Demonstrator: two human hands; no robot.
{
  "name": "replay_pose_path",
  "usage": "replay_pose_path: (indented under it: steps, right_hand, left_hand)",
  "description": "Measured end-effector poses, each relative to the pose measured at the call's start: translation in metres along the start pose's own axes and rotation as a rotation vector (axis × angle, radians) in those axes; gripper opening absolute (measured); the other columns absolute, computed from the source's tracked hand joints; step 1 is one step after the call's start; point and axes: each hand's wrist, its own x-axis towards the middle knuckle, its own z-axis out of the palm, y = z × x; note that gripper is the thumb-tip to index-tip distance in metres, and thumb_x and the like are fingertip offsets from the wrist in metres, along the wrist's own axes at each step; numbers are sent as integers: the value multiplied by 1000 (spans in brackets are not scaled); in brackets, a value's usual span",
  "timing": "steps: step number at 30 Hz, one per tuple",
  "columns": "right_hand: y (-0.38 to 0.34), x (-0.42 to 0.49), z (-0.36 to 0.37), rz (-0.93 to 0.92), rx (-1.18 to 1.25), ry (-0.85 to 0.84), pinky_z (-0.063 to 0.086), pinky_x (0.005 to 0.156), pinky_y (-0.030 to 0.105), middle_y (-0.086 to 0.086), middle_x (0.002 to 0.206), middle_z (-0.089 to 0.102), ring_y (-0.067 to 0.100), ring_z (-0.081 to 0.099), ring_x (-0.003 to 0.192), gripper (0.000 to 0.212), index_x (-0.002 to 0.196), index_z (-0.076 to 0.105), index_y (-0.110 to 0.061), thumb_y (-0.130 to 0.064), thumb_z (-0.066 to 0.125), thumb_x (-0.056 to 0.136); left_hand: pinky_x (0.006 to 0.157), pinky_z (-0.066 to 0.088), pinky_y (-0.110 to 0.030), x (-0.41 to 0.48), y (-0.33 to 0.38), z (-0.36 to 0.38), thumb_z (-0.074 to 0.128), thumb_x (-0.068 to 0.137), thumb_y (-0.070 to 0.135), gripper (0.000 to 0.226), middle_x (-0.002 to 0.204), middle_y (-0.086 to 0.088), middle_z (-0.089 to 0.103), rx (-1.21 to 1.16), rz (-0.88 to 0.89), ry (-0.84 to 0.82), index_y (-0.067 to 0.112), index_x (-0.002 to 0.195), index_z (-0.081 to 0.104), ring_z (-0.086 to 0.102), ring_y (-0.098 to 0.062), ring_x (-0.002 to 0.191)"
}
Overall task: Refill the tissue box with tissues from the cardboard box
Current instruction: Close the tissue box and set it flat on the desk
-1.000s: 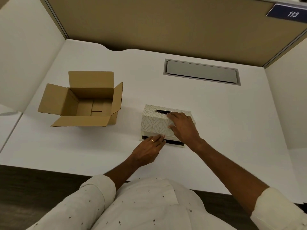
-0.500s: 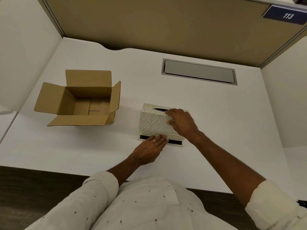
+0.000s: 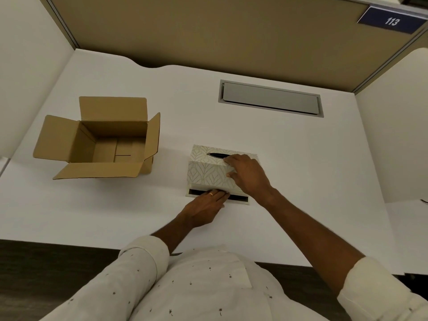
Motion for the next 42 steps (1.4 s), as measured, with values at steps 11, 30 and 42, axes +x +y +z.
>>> replay_pose_path:
  steps: [11,30,42]
  right_hand:
    - [6,-18,20,-29,-84,82,39,115,42,3,158,45,23,43,145,71,153,41,-17,-22,73,90]
    - [59,-52,72,62,-253,336,36,109,42,6,154,45,26,42,143,78,149,42,-18,-43,74,82]
    - [62,-75,100,28,-252,240,28,123,48,3,170,19,20,15,158,82,161,18,-15,-41,61,97]
  left_hand:
    - [102,51,-32,-24,2,-14,62,97,17,33,126,-8,67,-144,84,448,9,129,63,62,-21,114]
    - [122,23,-52,23,-68,-82,78,72,61,114,164,-2,24,149,-129,-49,21,158,15,24,-24,150]
    - [124,16,-51,-15,-49,-37,58,97,33,88,169,-9,-4,262,-102,38,14,160,0,-4,-26,156]
